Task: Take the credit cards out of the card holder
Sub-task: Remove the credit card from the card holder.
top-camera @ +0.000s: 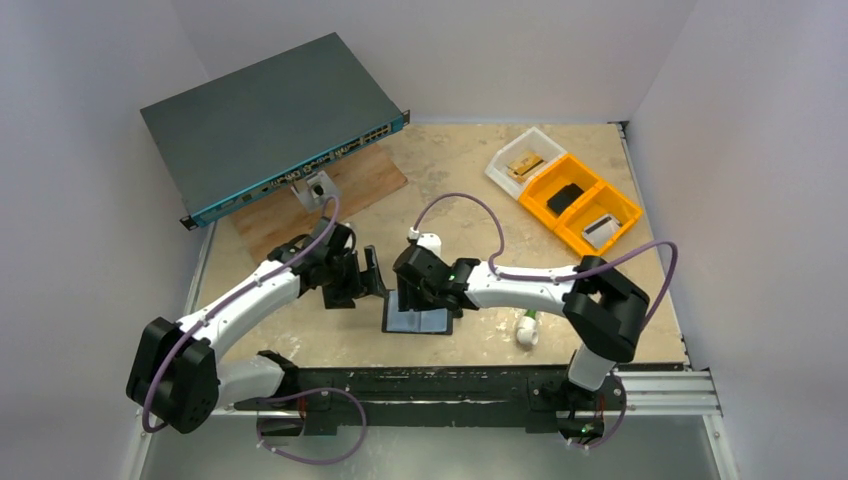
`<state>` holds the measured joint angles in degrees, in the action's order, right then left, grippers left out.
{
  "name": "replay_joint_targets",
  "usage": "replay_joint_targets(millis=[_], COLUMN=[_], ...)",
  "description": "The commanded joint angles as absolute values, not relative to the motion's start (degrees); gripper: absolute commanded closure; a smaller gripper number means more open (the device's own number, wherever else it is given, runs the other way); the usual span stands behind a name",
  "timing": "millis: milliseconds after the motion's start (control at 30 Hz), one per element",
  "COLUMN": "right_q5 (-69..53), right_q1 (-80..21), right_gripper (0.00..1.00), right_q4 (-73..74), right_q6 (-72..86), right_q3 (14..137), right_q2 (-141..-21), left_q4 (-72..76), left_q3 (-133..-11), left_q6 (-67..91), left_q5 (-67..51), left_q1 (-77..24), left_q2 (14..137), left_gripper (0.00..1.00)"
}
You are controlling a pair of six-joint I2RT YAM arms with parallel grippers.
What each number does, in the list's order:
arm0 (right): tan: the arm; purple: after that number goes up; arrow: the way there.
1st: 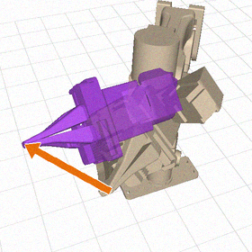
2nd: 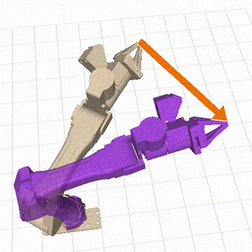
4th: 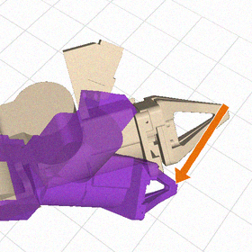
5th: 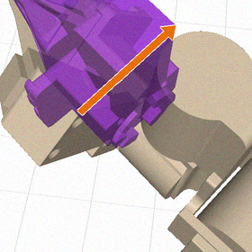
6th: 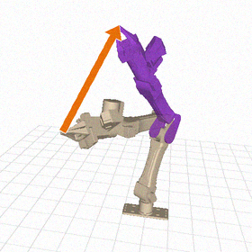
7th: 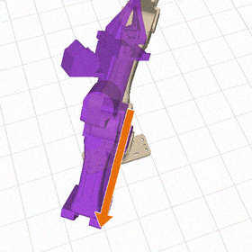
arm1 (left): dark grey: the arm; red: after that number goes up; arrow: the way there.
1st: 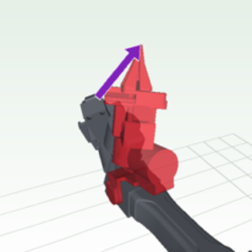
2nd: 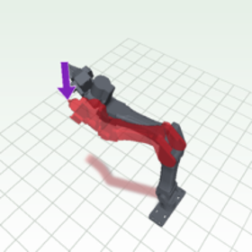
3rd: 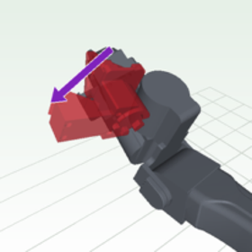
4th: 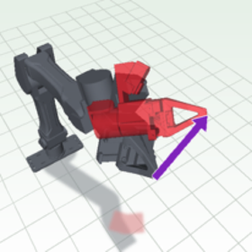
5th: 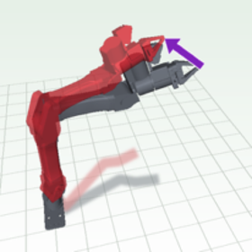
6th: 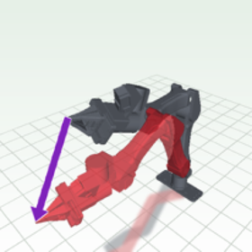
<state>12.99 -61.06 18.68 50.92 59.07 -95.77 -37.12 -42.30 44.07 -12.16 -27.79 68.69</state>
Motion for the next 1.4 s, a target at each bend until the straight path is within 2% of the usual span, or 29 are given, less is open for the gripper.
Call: replay_joint_targets(millis=[0, 300, 433, 500, 667, 767, 900, 1167, 1367], right_q5=[16.02, 17.10, 14.92, 14.50, 11.66, 9.31, 5.66, 1.54, 0.73], right_q1=[-62.41, -62.58, -62.25, -61.90, -59.87, -58.05, -56.14, -54.71, -54.40], right_gripper=[0.49, 0.46, 0.48, 0.54, 0.80, 0.89, 0.92, 0.97, 0.99], right_q4=[19.75, 21.09, 19.32, 18.57, 15.61, 13.24, 9.74, 5.61, 4.59], right_q6=[49.39, 48.02, 46.52, 45.60, 44.24, 43.83, 43.36, 43.63, 43.98], right_q3=[63.09, 64.86, 64.20, 63.81, 61.54, 59.56, 56.81, 54.20, 53.23], right_q2=[-99.05, -104.29, -105.98, -106.33, -105.10, -104.02, -102.79, -102.98, -103.35], left_q4=[-35.54, -35.19, -34.52, -34.18, -33.34, -32.37, -30.64, -29.29, -28.30], left_q3=[-41.90, -39.25, -38.27, -37.98, -37.73, -37.71, -38.19, -41.53, -42.80], left_q6=[45.31, 46.18, 46.70, 46.76, 46.55, 46.34, 45.86, 45.08, 44.99], left_q5=[-13.20, -13.30, -13.64, -13.78, -14.43, -15.42, -17.23, -17.38, -16.86], left_q1=[-26.69, -26.46, -26.45, -26.44, -26.43, -26.52, -26.61, -29.37, -30.51], left_q2=[68.10, 66.81, 66.57, 66.57, 67.20, 67.92, 69.29, 73.52, 75.38], left_gripper=[0.15, 0.16, 0.16, 0.17, 0.20, 0.23, 0.33, 0.61, 0.73])
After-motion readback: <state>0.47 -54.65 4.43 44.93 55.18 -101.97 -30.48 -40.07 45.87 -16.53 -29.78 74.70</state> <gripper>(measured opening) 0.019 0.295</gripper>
